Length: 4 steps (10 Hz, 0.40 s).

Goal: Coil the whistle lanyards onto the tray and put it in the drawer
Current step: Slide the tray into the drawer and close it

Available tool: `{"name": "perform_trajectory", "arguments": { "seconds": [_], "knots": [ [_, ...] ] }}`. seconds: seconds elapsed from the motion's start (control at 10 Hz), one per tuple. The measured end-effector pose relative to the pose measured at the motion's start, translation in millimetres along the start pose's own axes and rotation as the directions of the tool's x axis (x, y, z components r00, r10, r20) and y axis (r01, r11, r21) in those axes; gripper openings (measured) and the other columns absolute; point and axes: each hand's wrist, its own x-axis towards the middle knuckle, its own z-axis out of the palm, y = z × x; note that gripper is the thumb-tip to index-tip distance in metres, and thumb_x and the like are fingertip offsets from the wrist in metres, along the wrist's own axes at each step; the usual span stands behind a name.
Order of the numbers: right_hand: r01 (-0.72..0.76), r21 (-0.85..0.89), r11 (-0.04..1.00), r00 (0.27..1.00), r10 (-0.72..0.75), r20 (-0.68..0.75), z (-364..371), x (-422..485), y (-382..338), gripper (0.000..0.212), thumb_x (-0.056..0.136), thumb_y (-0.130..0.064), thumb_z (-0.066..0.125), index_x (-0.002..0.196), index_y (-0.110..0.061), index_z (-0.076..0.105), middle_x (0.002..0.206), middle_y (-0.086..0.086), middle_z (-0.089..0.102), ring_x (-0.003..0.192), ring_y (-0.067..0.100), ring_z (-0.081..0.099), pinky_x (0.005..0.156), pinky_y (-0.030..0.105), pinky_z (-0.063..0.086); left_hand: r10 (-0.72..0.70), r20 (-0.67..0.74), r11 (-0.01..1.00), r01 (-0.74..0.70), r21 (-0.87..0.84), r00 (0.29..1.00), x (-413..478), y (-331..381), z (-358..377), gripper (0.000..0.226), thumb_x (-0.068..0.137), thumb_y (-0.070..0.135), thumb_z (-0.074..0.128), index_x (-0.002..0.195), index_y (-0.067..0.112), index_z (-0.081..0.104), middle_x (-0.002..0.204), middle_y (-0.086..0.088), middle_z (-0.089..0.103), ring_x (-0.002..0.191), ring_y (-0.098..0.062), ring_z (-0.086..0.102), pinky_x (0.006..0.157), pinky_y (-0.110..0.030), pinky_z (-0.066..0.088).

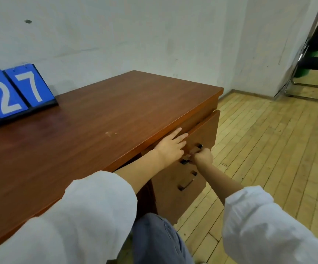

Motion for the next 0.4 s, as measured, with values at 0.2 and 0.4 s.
{"name": "perform_trajectory", "arguments": {
  "seconds": [0.2, 0.4],
  "knots": [
    [0.058, -0.04, 0.998, 0.998, -0.058, -0.005, 17, 1, -1, 0.008, 0.086, -0.015, 0.063, 0.09, -0.008, 0.061, 0.089, 0.009, 0.068, 0.077, 0.025, 0.066, 0.071, 0.04, 0.059, 0.007, 0.006, 0.999, -0.008, 0.042, 1.0, 7, -6, 4, 0.053, 0.092, 0.027, 0.052, 0.141, 0.015, 0.037, 0.155, -0.015, 0.018, 0.145, -0.035, -0.001, 0.114, -0.055, -0.009],
    [0.096, -0.122, 0.988, 0.995, -0.096, 0.004, 17, 3, -6, 0.014, 0.082, -0.015, 0.063, 0.079, -0.002, 0.058, 0.086, 0.014, 0.066, 0.074, 0.021, 0.064, 0.068, 0.04, 0.057, 0.087, 0.067, 0.996, -0.088, 0.004, 0.994, 38, -4, -15, 0.054, 0.087, 0.031, 0.06, 0.136, 0.014, 0.044, 0.146, -0.017, 0.034, 0.136, -0.038, 0.025, 0.112, -0.054, 0.019]
  ]
}}
